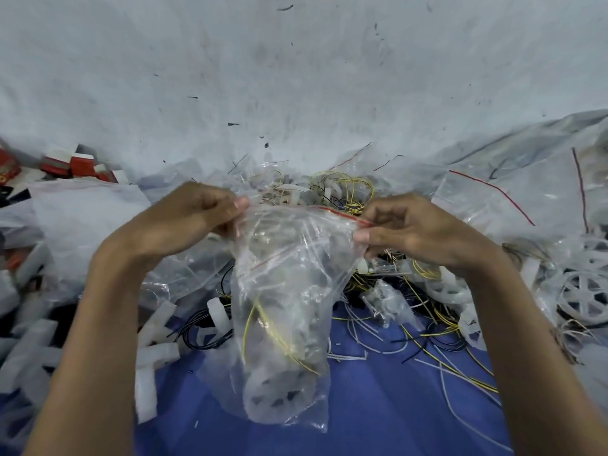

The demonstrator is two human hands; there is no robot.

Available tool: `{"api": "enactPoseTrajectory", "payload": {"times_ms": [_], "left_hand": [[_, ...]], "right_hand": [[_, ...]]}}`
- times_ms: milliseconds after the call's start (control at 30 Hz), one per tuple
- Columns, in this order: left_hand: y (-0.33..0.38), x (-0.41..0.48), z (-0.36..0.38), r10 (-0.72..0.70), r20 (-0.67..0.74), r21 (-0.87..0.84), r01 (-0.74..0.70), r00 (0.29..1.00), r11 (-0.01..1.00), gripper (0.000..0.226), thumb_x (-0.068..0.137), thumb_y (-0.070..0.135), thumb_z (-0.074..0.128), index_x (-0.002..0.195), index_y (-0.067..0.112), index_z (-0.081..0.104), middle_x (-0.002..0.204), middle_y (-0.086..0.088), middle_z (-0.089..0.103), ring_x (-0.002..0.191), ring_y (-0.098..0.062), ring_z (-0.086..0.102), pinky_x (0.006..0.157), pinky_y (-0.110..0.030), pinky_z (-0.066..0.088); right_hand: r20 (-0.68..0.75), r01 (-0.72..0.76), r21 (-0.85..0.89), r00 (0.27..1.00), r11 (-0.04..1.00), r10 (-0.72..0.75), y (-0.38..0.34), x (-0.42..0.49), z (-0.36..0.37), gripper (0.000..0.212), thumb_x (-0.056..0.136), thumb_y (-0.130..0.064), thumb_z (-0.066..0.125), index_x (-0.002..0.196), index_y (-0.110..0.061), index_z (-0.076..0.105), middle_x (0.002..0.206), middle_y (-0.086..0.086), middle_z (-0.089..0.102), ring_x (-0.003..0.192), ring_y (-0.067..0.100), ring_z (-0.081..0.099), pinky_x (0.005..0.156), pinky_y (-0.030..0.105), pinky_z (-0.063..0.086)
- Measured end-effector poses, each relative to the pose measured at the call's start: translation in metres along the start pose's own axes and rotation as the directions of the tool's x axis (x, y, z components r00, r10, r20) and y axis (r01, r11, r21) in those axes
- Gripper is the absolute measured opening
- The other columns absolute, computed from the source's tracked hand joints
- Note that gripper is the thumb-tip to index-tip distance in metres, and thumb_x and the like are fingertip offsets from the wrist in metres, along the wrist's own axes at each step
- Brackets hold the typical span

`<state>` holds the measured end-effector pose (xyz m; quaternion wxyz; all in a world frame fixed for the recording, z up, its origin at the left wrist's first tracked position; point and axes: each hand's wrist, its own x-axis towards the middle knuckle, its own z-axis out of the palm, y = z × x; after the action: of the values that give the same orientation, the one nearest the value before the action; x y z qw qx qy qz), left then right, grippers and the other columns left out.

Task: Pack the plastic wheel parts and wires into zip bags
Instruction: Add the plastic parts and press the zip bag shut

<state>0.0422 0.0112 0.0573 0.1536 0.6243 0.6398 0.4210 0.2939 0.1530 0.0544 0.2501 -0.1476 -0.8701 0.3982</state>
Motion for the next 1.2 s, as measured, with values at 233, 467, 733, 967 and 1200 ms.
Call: {"api": "enactPoseTrajectory", "payload": {"times_ms": [233,467,733,967,1200], "left_hand": [[0.025,0.005,0.003,0.257,-0.4,0.052,-0.258,0.88,0.965,0.016,0.072,0.037,0.071,0.075,0.023,0.064,0.062,0.009,0.064,0.057,-0.003,0.055,0.059,-0.017,0.045],[0.011,0.015,0.013,0.084,-0.341,-0.175,-0.151,0.936,0.973,0.02,0.066,0.028,0.07,0.084,0.02,0.066,0.077,-0.002,0.068,0.067,-0.004,0.063,0.071,-0.01,0.052],[-0.003,0.019,0.013,-0.061,-0.286,-0.16,0.015,0.956,0.987,0.007,0.084,0.021,0.066,0.077,0.018,0.067,0.069,0.003,0.066,0.065,-0.002,0.059,0.062,-0.007,0.045],[0.023,0.009,0.007,0.005,-0.337,-0.034,-0.018,0.941,0.999,0.023,0.089,0.004,0.06,0.069,0.015,0.062,0.052,0.008,0.061,0.05,0.006,0.055,0.056,-0.001,0.039],[0.039,-0.008,-0.012,0.055,-0.246,-0.059,-0.071,0.968,0.996,0.005,0.066,0.034,0.072,0.063,0.031,0.074,0.058,0.005,0.068,0.055,0.0,0.061,0.072,-0.012,0.049]], "right_hand": [[-0.382,0.286,0.07,0.893,0.956,-0.24,-0.009,0.004,-0.01,0.021,0.083,0.002,0.062,0.081,-0.019,0.064,0.067,-0.01,0.066,0.064,0.004,0.06,0.064,0.016,0.05],[-0.462,0.14,0.18,0.886,0.974,-0.042,0.007,0.004,-0.012,0.018,0.072,-0.017,0.069,0.091,-0.017,0.067,0.072,-0.007,0.07,0.071,0.007,0.065,0.069,0.019,0.053],[-0.39,0.086,0.069,0.919,0.994,-0.053,0.014,0.006,-0.006,0.01,0.085,-0.014,0.063,0.077,-0.01,0.068,0.062,-0.008,0.066,0.062,0.002,0.061,0.062,0.013,0.048],[-0.424,0.193,0.021,0.89,0.981,-0.166,0.008,-0.002,-0.009,0.016,0.081,-0.017,0.066,0.067,-0.009,0.064,0.056,-0.002,0.06,0.053,0.01,0.054,0.055,0.021,0.045],[-0.252,0.209,0.137,0.953,0.968,-0.17,-0.006,-0.013,-0.027,0.009,0.074,-0.021,0.072,0.066,-0.019,0.071,0.057,-0.004,0.061,0.053,0.01,0.055,0.055,0.017,0.045]]}}
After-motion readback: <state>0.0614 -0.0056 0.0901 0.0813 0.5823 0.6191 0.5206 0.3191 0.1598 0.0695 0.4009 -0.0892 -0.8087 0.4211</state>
